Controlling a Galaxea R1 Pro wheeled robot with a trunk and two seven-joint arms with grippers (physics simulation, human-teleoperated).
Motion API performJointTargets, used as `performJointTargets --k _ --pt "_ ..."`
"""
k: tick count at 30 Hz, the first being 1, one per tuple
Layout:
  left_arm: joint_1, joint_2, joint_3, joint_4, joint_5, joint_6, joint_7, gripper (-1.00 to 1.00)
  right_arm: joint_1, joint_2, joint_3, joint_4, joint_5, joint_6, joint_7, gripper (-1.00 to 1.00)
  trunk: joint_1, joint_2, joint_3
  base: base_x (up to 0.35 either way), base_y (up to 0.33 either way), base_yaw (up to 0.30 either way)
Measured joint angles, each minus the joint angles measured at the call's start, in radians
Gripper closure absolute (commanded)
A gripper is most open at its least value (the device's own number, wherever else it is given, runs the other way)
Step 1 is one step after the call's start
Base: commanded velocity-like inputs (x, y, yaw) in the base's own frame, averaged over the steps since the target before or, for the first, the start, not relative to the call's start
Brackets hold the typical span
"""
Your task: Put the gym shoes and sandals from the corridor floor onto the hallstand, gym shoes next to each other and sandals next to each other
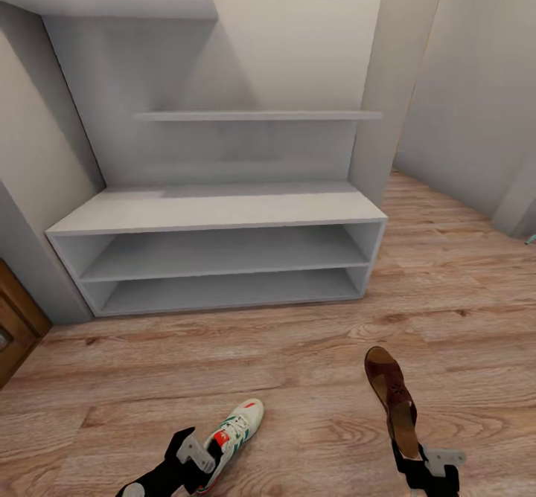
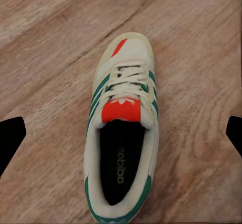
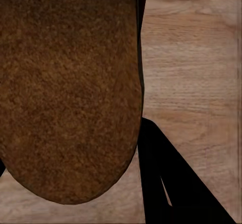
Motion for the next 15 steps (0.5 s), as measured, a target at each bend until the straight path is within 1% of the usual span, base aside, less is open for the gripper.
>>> performJointTargets --k 1,2,4,5,7,8,10,11,13,14,15 --pt "-0.004 0.001 0.000 0.000 -0.008 0.005 -0.005 -1.00 0.000 -0.005 -0.001 -0.010 -0.001 0.000 0.000 1.00 0.000 0.000 0.000 0.000 0.000 0.000" --pt "-0.015 0.002 -0.001 0.001 -0.024 0.018 -0.015 -1.00 0.000 -0.013 -0.014 -0.035 -0.012 0.003 0.000 1.00 0.000 0.000 0.000 0.000 0.000 0.000" --pt "-0.029 0.002 -0.002 0.002 -0.040 0.038 -0.032 -1.00 0.000 -0.019 -0.026 -0.062 -0.019 0.009 -0.001 1.00 0.000 0.000 0.000 0.000 0.000 0.000" --pt "-0.043 0.003 -0.002 0.002 -0.054 0.064 -0.056 -1.00 0.000 -0.023 -0.046 -0.088 -0.028 0.019 -0.001 1.00 0.000 0.000 0.000 0.000 0.000 0.000" --pt "-0.058 0.003 -0.002 0.002 -0.067 0.093 -0.089 -1.00 0.000 -0.028 -0.064 -0.115 -0.030 0.036 -0.001 1.00 0.000 0.000 0.000 0.000 0.000 0.000" --pt "-0.072 0.004 -0.001 0.002 -0.077 0.122 -0.123 -1.00 0.000 -0.036 -0.084 -0.143 -0.035 0.062 -0.001 1.00 0.000 0.000 0.000 0.000 0.000 0.000" --pt "-0.088 0.004 -0.001 0.002 -0.085 0.150 -0.156 -1.00 0.000 -0.045 -0.099 -0.176 -0.035 0.098 -0.001 1.00 0.000 0.000 0.000 0.000 0.000 0.000" --pt "-0.100 0.004 -0.001 0.002 -0.089 0.171 -0.178 -1.00 -0.001 -0.055 -0.114 -0.214 -0.038 0.140 0.000 1.00 0.000 0.000 0.000 0.000 0.000 0.000" --pt "-0.109 0.004 -0.001 0.003 -0.093 0.185 -0.194 -1.00 0.000 -0.065 -0.123 -0.258 -0.037 0.187 0.001 1.00 0.000 0.000 0.000 0.000 0.000 0.000" --pt "-0.114 0.004 -0.002 0.003 -0.095 0.194 -0.203 -1.00 -0.001 -0.073 -0.132 -0.303 -0.038 0.234 0.001 1.00 0.000 0.000 0.000 0.000 0.000 0.000" --pt "-0.116 0.004 -0.002 0.003 -0.096 0.197 -0.206 -1.00 0.000 -0.077 -0.133 -0.328 -0.037 0.259 0.002 1.00 0.000 0.000 0.000 0.000 0.000 0.000"
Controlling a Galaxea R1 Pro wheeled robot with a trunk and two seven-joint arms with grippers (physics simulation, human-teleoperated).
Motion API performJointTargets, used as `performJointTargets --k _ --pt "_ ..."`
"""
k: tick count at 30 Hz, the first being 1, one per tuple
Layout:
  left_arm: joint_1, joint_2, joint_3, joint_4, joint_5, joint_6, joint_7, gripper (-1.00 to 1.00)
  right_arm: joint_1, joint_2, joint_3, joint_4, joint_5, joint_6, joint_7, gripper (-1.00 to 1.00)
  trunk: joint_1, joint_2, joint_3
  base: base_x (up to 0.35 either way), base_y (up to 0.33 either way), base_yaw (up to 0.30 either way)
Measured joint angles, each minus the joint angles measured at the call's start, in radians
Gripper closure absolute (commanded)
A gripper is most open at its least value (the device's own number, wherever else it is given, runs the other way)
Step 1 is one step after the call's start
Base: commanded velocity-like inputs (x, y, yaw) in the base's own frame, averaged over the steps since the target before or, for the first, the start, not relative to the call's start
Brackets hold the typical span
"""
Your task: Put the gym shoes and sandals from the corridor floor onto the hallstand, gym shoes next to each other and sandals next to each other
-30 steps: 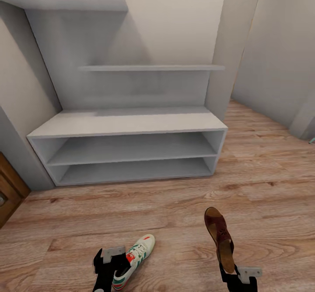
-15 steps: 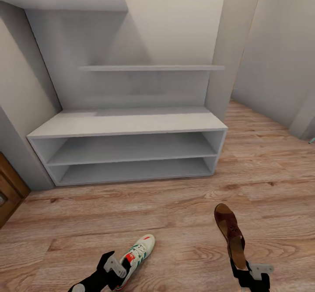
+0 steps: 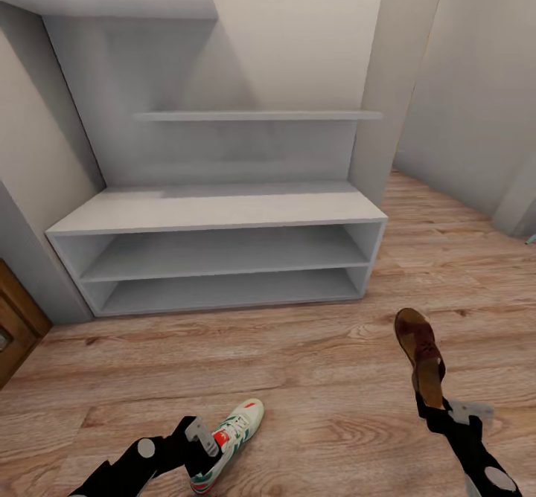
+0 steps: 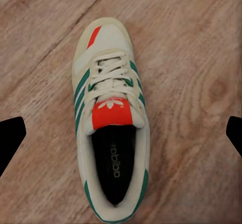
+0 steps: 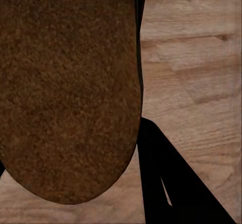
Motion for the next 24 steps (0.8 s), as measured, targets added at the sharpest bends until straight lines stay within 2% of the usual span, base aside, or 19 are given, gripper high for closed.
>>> performJointTargets --k 4,6,7,11,13,15,19,24 --pt "0.001 -0.001 0.000 0.000 -0.002 0.010 -0.010 -1.00 -0.001 -0.022 -0.020 -0.144 -0.002 0.132 0.002 1.00 0.000 0.000 0.000 0.000 0.000 0.000" --pt "0.002 -0.001 0.000 0.001 -0.003 0.011 -0.011 -1.00 0.000 -0.028 -0.032 -0.190 -0.001 0.171 0.008 1.00 0.000 0.000 0.000 0.000 0.000 0.000" --pt "0.004 0.000 0.000 0.005 -0.003 0.012 -0.012 -1.00 0.000 -0.032 -0.058 -0.244 -0.001 0.216 0.028 1.00 0.000 0.000 0.000 0.000 0.000 0.000" --pt "0.004 0.003 0.003 0.010 -0.004 0.016 -0.005 -1.00 0.000 -0.037 -0.174 -0.340 0.002 0.292 0.132 1.00 0.000 0.000 0.000 0.000 0.000 0.000" --pt "0.005 0.003 0.007 0.009 -0.004 0.017 0.016 -1.00 0.000 -0.037 -0.229 -0.367 0.004 0.328 0.162 1.00 0.000 0.000 0.000 0.000 0.000 0.000" --pt "0.006 0.003 0.009 0.009 -0.003 0.015 0.062 -1.00 0.000 -0.038 -0.259 -0.378 0.006 0.365 0.176 1.00 0.000 0.000 0.000 0.000 0.000 0.000" --pt "0.006 0.001 0.010 0.008 -0.001 0.006 0.130 -1.00 0.000 -0.039 -0.276 -0.387 0.006 0.398 0.183 1.00 0.000 0.000 0.000 0.000 0.000 0.000" --pt "0.006 -0.002 0.012 0.007 0.001 0.003 0.155 -1.00 0.000 -0.039 -0.280 -0.389 0.006 0.407 0.184 1.00 0.001 -0.001 -0.012 0.000 0.000 0.000"
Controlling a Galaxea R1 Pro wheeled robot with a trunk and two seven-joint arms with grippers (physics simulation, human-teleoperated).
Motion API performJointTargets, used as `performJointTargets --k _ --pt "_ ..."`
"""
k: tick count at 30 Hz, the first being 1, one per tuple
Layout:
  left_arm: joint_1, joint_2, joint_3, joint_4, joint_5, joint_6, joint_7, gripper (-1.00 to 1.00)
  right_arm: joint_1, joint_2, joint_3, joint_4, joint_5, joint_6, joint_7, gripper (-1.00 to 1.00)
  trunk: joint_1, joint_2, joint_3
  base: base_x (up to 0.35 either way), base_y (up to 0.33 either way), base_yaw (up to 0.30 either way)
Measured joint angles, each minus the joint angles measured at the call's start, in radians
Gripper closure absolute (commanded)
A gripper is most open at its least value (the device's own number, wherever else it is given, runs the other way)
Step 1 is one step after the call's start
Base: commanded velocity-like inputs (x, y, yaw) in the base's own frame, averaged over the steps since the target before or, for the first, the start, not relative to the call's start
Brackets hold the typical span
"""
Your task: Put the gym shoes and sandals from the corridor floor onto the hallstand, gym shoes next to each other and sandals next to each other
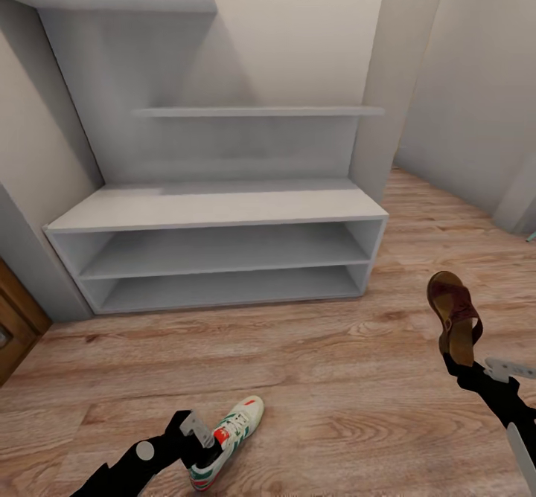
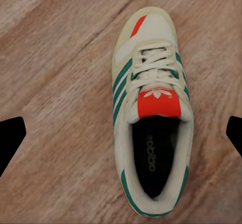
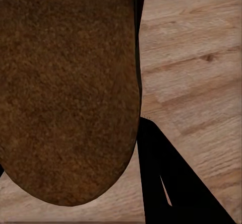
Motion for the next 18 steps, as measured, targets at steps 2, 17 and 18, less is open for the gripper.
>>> performJointTargets --k 2,17,18 --pt "0.000 -0.001 0.001 -0.002 0.001 -0.002 0.006 -1.00 0.000 0.000 -0.001 0.000 0.000 0.002 0.000 1.00 0.001 0.000 -0.008 0.000 0.000 0.000" --pt "-0.016 -0.009 0.021 -0.010 0.006 -0.014 0.038 -1.00 0.000 0.000 -0.050 -0.013 -0.001 0.005 0.001 1.00 0.008 -0.004 -0.086 0.000 0.000 0.000" --pt "-0.018 -0.010 0.024 -0.011 0.007 -0.014 0.040 -1.00 0.000 0.000 -0.050 -0.014 0.000 0.005 0.001 1.00 0.008 -0.004 -0.092 0.000 0.000 0.000"
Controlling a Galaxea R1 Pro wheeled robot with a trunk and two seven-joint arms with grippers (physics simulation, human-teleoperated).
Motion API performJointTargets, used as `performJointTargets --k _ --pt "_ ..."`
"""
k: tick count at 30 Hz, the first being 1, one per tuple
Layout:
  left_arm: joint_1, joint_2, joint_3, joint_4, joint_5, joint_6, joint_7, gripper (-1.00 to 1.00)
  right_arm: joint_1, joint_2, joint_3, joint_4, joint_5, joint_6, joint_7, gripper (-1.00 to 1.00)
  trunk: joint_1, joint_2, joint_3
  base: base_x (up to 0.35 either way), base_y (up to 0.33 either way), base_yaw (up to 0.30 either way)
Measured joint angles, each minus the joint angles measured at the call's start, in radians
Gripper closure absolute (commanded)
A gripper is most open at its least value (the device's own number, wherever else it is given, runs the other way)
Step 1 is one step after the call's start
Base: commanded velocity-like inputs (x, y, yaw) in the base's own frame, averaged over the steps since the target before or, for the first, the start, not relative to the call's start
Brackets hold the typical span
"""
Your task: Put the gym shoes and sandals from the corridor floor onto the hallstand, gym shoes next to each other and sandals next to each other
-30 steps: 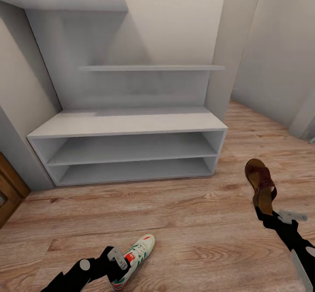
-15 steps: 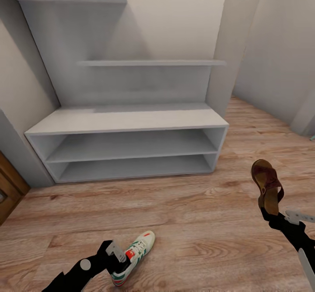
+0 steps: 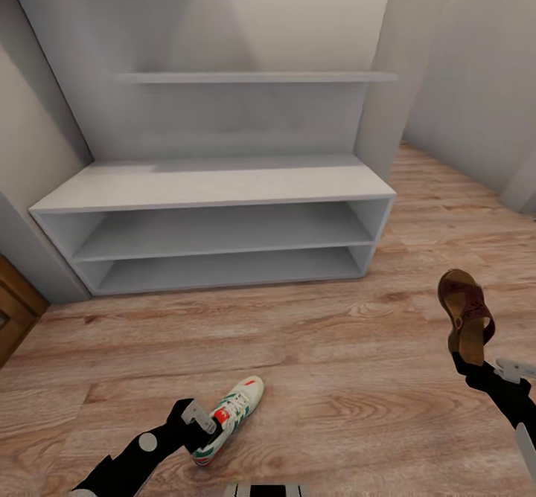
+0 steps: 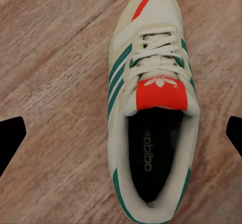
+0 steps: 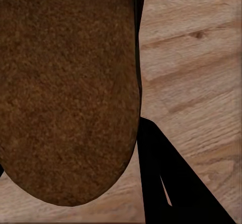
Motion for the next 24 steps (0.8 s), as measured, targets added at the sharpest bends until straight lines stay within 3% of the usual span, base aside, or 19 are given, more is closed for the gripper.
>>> performJointTargets --k 15,24 --pt "-0.020 -0.009 0.007 -0.041 0.002 0.001 0.010 -1.00 0.000 0.000 -0.001 -0.008 0.001 0.001 0.000 1.00 0.007 -0.004 -0.082 0.000 0.000 0.000" --pt "-0.021 -0.010 0.006 -0.046 0.005 -0.002 0.080 -1.00 0.000 0.000 -0.001 -0.008 0.001 0.001 0.000 1.00 0.011 -0.006 -0.131 0.000 0.000 0.000"
